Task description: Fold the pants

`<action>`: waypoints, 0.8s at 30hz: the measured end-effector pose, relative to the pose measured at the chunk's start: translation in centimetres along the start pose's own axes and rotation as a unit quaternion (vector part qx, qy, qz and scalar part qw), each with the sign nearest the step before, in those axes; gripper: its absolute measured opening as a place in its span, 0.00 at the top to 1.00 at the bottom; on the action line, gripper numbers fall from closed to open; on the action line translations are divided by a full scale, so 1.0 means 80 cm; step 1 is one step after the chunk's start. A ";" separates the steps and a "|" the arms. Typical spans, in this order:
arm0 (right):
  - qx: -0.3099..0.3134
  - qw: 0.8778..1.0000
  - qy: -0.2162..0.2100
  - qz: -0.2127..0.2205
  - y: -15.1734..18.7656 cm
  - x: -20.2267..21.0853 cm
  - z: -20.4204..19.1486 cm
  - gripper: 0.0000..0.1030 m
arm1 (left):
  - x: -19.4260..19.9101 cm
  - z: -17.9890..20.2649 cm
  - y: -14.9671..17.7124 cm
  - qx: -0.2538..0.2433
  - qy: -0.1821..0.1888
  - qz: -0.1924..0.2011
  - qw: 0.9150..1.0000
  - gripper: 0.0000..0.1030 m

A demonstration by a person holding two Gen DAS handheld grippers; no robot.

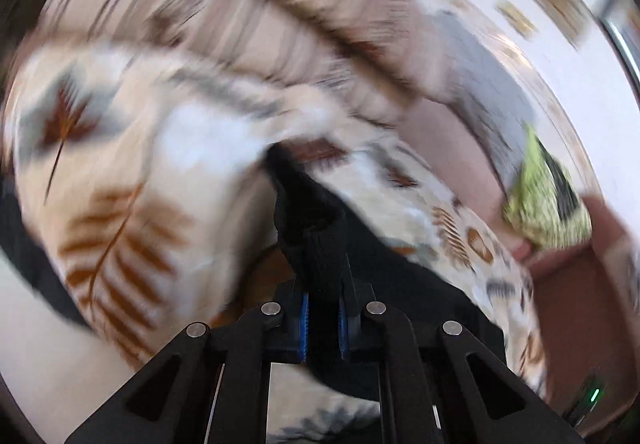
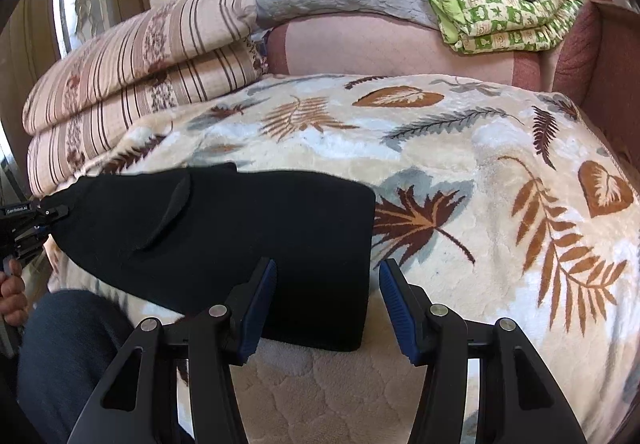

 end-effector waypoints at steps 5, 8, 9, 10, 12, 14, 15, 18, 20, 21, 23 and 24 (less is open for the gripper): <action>-0.090 0.995 -0.029 0.024 -0.006 0.016 0.041 0.47 | 0.017 0.119 0.013 -0.139 0.051 -0.010 0.989 0.93; -0.150 0.987 -0.044 0.046 -0.007 0.029 0.070 0.47 | 0.010 0.194 0.042 -0.198 0.090 -0.046 0.975 0.93; -0.165 0.984 -0.046 0.054 -0.007 0.034 0.078 0.47 | 0.005 0.211 0.051 -0.207 0.098 -0.057 0.972 0.93; -0.178 0.981 -0.047 0.060 -0.007 0.039 0.084 0.46 | 0.002 0.227 0.060 -0.215 0.103 -0.067 0.969 0.93; -0.187 0.979 -0.050 0.063 -0.011 0.049 0.091 0.45 | -0.012 0.259 0.075 -0.222 0.112 -0.084 0.965 0.93; -0.193 0.977 -0.045 0.074 -0.013 0.062 0.097 0.45 | -0.029 0.285 0.088 -0.234 0.106 -0.096 0.962 0.93; -0.201 0.975 -0.045 0.078 -0.012 0.066 0.102 0.45 | -0.038 0.294 0.091 -0.238 0.100 -0.099 0.961 0.93; -0.230 0.967 -0.056 0.088 -0.008 0.074 0.117 0.45 | -0.081 0.319 0.104 -0.261 0.071 -0.116 0.956 0.93; -0.248 0.962 -0.057 0.094 -0.004 0.075 0.126 0.45 | -0.111 0.330 0.118 -0.264 0.060 -0.139 0.953 0.93; -0.253 0.961 -0.059 0.094 -0.004 0.075 0.128 0.45 | -0.123 0.334 0.124 -0.264 0.056 -0.150 0.951 0.93; -0.256 0.960 -0.063 0.092 -0.003 0.072 0.128 0.45 | -0.142 0.344 0.136 -0.267 0.042 -0.158 0.950 0.92; -0.254 0.961 -0.063 0.090 -0.003 0.070 0.128 0.45 | -0.147 0.347 0.137 -0.268 0.036 -0.153 0.950 0.91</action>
Point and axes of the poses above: each gripper's, at about its wrist camera, not at the fingertips, and x roughly against the way its jaws point, z to its right, y to its underside, the point moved 4 cm from there along -x, roughly the way its jaws point, and after that the axes turned 10 degrees about -z, right-handed, at the moved point
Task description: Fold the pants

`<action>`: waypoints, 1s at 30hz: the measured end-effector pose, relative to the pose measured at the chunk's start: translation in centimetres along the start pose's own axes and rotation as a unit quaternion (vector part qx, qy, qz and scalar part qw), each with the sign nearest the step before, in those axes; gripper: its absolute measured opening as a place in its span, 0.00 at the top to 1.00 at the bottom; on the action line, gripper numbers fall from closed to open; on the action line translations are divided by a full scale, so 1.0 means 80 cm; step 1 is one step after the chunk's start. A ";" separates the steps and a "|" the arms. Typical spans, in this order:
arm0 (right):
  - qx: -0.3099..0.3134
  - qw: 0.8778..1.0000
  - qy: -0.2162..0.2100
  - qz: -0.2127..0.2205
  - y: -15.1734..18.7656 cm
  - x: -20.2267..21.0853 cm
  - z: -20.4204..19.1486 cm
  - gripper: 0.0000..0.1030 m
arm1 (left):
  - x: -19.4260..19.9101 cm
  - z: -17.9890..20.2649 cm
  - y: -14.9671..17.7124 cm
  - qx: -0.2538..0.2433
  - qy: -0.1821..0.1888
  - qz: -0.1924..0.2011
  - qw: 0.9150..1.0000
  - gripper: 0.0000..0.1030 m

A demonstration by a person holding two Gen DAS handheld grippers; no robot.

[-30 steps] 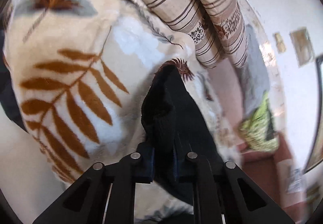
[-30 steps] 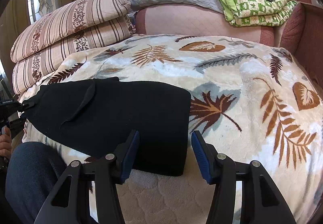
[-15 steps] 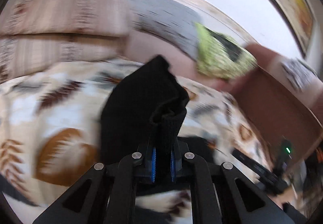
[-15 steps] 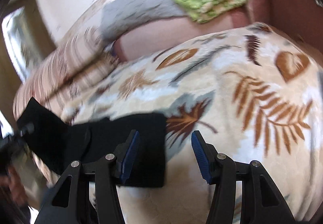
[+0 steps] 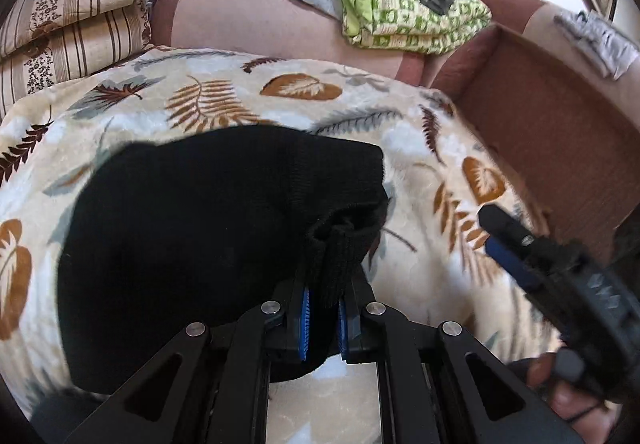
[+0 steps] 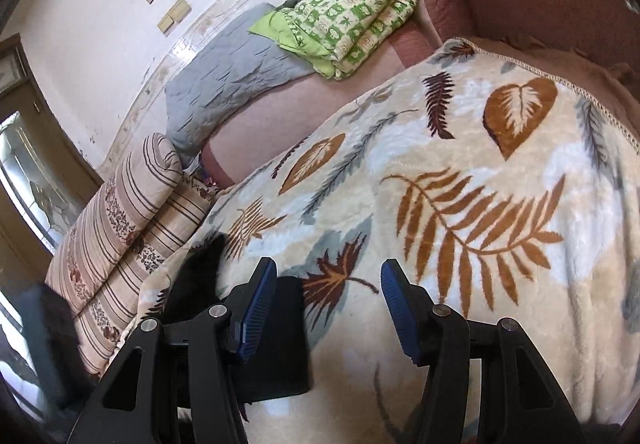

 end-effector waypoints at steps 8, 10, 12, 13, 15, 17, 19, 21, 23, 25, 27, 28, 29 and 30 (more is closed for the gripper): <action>0.017 1.000 0.008 0.003 0.006 -0.004 -0.007 0.45 | 0.004 0.018 0.019 -0.013 0.069 -0.021 0.997 0.50; 0.009 1.000 0.008 0.012 0.005 0.001 -0.003 0.45 | 0.023 0.010 0.028 0.001 0.127 -0.039 0.991 0.50; 0.006 1.000 0.009 0.018 0.005 0.004 0.000 0.45 | 0.048 -0.009 0.034 0.018 0.155 -0.032 0.987 0.51; 0.011 1.000 0.011 0.019 0.005 0.005 -0.001 0.45 | 0.067 -0.028 0.035 0.036 0.152 -0.013 0.988 0.51; 0.044 0.999 0.014 0.027 0.007 0.008 -0.014 0.45 | 0.095 -0.069 0.035 0.080 0.126 0.025 0.989 0.55; 0.124 0.992 -0.014 0.015 0.017 0.003 -0.051 0.45 | 0.110 -0.108 0.033 0.130 0.100 0.050 0.985 0.65; 0.195 0.980 -0.045 -0.020 0.035 -0.011 -0.085 0.57 | 0.105 -0.129 0.030 0.157 0.061 0.040 0.985 0.78; 0.251 0.966 -0.033 -0.050 0.054 -0.028 -0.110 0.75 | 0.079 -0.132 0.031 0.167 0.055 0.000 0.984 0.83; 0.266 0.959 -0.003 -0.096 0.069 -0.056 -0.111 0.77 | 0.047 -0.124 0.033 0.158 0.031 -0.042 0.986 0.83; 0.246 0.957 0.027 -0.150 0.079 -0.086 -0.093 0.78 | 0.035 -0.124 0.033 0.163 0.017 -0.038 0.986 0.83; 0.235 0.959 0.026 -0.155 0.077 -0.086 -0.090 0.78 | 0.035 -0.121 0.022 0.159 0.010 -0.037 0.987 0.83; 0.232 0.960 0.028 -0.155 0.078 -0.085 -0.090 0.78 | 0.036 -0.120 0.024 0.157 0.010 -0.036 0.987 0.83; 0.231 0.961 0.028 -0.151 0.079 -0.085 -0.090 0.78 | 0.038 -0.118 0.024 0.157 0.016 -0.034 0.987 0.83; 0.231 0.961 0.026 -0.147 0.080 -0.084 -0.091 0.78 | 0.040 -0.118 0.023 0.159 0.026 -0.029 0.987 0.82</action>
Point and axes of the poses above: each gripper's, at about its wrist camera, not at the fingertips, and x roughly against the way its jaws point, z to its right, y to its underside, the point moved 4 cm from there along -x, roughly the way its jaws point, and after that the axes turned 10 degrees about -z, right-handed, at the moved point
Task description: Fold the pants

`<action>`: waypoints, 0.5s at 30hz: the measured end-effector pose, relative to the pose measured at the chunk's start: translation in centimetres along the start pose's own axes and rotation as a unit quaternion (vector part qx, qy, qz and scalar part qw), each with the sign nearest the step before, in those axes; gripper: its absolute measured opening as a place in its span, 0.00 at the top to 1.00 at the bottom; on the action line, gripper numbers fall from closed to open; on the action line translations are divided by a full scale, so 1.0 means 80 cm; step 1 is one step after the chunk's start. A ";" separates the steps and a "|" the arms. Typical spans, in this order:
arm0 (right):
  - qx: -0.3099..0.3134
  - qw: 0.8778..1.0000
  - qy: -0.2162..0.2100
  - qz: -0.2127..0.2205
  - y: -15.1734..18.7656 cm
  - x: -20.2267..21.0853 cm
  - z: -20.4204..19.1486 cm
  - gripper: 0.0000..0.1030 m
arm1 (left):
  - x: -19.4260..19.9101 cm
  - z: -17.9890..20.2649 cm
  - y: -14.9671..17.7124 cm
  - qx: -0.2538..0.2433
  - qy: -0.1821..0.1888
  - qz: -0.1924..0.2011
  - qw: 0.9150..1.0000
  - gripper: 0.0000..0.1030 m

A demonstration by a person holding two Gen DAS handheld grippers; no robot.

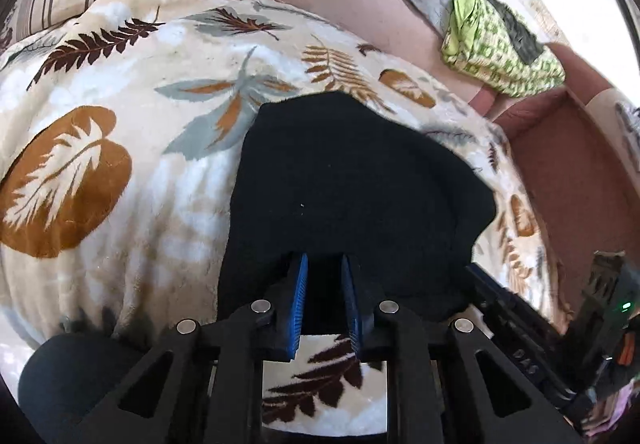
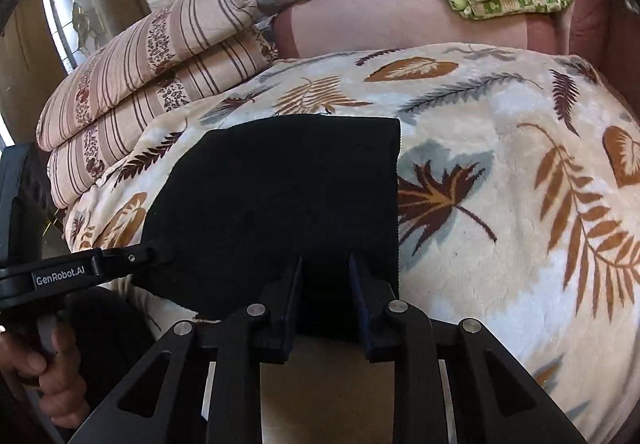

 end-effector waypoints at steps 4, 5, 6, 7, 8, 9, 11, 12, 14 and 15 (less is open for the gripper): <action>-0.002 0.998 -0.029 0.046 -0.018 0.027 0.001 0.77 | 0.053 0.001 -0.019 -0.041 0.029 0.058 0.997 0.69; 0.004 0.998 -0.024 0.066 -0.029 0.035 -0.001 0.77 | 0.054 0.004 -0.033 -0.046 0.032 0.067 0.996 0.66; 0.008 0.996 -0.018 0.081 -0.044 0.040 -0.001 0.76 | 0.050 0.006 -0.046 -0.047 0.036 0.068 0.996 0.66; 0.010 0.995 -0.020 0.094 -0.059 0.042 0.001 0.76 | 0.043 0.007 -0.060 -0.046 0.041 0.065 0.996 0.66; 0.011 0.994 -0.022 0.104 -0.075 0.041 0.004 0.76 | 0.025 0.007 -0.075 -0.047 0.033 0.052 0.997 0.66; 0.013 0.994 -0.026 0.103 -0.090 0.032 0.007 0.76 | 0.009 0.006 -0.082 -0.046 0.029 0.038 0.998 0.66; 0.015 0.998 -0.023 0.048 -0.106 -0.011 0.013 0.77 | -0.039 -0.003 -0.093 -0.032 0.015 0.001 0.999 0.66; 0.009 1.000 -0.015 0.018 -0.106 -0.031 0.019 0.76 | -0.056 -0.009 -0.095 -0.028 0.003 -0.013 1.000 0.65; -0.017 0.999 -0.034 -0.012 -0.088 -0.068 0.037 0.77 | -0.063 -0.013 -0.095 -0.022 0.005 -0.008 1.000 0.65; -0.033 0.998 -0.049 -0.006 -0.086 -0.068 0.043 0.77 | -0.063 -0.008 -0.096 -0.026 0.000 -0.008 1.000 0.65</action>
Point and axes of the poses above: each gripper's, at about its wrist camera, not at the fingertips, and x roughly against the way its jaws point, z to its right, y to its underside, the point moved 4 cm from there along -x, roughly the way its jaws point, and after that the axes turned 10 degrees about -z, right-handed, at the moved point
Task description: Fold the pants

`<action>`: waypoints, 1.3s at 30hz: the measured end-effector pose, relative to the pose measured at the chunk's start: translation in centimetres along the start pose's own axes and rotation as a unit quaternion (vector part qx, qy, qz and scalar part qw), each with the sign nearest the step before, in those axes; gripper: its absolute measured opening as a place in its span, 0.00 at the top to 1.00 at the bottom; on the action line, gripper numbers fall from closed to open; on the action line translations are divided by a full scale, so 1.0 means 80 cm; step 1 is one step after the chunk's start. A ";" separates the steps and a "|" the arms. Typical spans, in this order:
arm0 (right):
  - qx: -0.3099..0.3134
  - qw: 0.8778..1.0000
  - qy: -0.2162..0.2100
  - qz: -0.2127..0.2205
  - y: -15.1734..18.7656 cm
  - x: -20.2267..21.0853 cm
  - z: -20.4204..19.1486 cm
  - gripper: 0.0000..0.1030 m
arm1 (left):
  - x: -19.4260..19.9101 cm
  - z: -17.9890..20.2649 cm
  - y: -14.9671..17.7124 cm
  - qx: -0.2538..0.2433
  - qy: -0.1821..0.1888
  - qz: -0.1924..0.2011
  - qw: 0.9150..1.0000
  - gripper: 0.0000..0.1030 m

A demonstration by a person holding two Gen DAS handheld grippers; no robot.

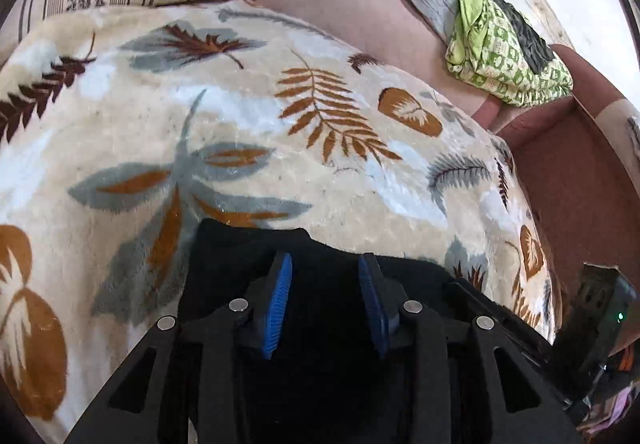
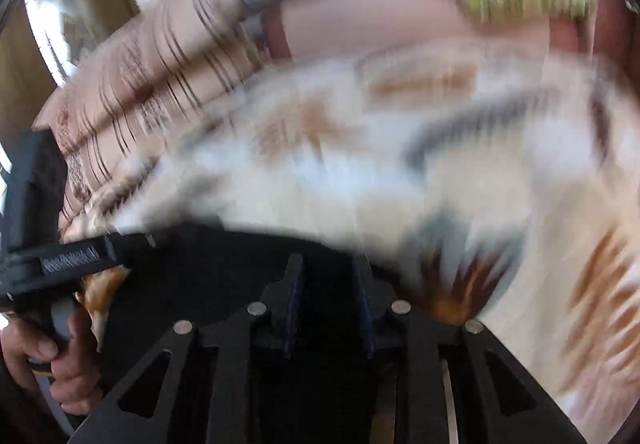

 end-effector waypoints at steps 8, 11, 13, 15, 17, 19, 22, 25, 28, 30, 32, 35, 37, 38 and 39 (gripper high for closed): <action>-0.023 0.998 -0.030 0.053 -0.003 0.044 0.009 0.72 | 0.049 -0.012 0.014 0.006 0.018 0.054 0.998 0.61; -0.059 0.994 -0.054 0.078 0.016 0.080 0.025 0.58 | 0.085 -0.034 0.044 0.043 0.026 0.079 0.996 0.39; -0.078 0.992 -0.083 0.046 0.032 0.076 0.030 0.50 | 0.086 -0.045 0.059 0.066 0.035 0.060 0.995 0.39; -0.097 0.990 -0.105 0.016 0.041 0.064 0.033 0.50 | 0.072 -0.061 0.070 0.113 0.061 0.016 0.992 0.39; -0.111 0.987 -0.116 -0.027 0.047 0.042 0.035 0.48 | 0.058 -0.076 0.075 0.161 0.099 -0.017 0.982 0.38; -0.134 0.979 -0.150 -0.032 0.051 0.034 0.039 0.47 | 0.052 -0.082 0.076 0.175 0.128 -0.029 0.976 0.37; -0.133 0.977 -0.164 -0.034 0.052 0.035 0.039 0.47 | 0.051 -0.081 0.075 0.166 0.148 -0.033 0.975 0.32; -0.139 0.977 -0.156 -0.039 0.054 0.029 0.043 0.53 | 0.049 -0.086 0.074 0.172 0.159 -0.032 0.972 0.35; -0.128 0.980 -0.148 -0.035 0.056 0.030 0.038 0.57 | 0.050 -0.087 0.075 0.163 0.121 -0.023 0.979 0.71; -0.118 0.982 -0.146 -0.025 0.052 0.039 0.035 0.67 | 0.063 -0.060 0.073 0.109 0.062 0.000 0.992 0.76; -0.113 0.982 -0.152 -0.007 0.046 0.053 0.033 0.70 | 0.069 -0.040 0.069 0.088 0.044 0.006 0.995 0.76; -0.117 0.981 -0.151 0.028 0.026 0.074 0.046 0.71 | 0.069 -0.016 0.040 0.089 0.064 0.002 0.994 0.76; -0.124 0.979 -0.152 0.052 0.009 0.085 0.061 0.71 | 0.060 0.007 0.014 0.076 0.068 0.004 0.995 0.76; -0.129 0.978 -0.149 0.060 -0.001 0.088 0.070 0.71 | 0.053 0.019 0.001 0.069 0.069 0.005 0.995 0.76; -0.138 0.977 -0.149 0.065 -0.012 0.089 0.084 0.71 | 0.039 0.031 -0.011 0.062 0.071 0.004 0.996 0.76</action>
Point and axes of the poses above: each gripper's, at about its wrist camera, not at the fingertips, and x roughly against the way its jaws point, z to its right, y to its underside, the point moved 4 cm from there along -x, roughly the way its jaws point, and after that the axes turned 10 degrees about -z, right-handed, at the moved point
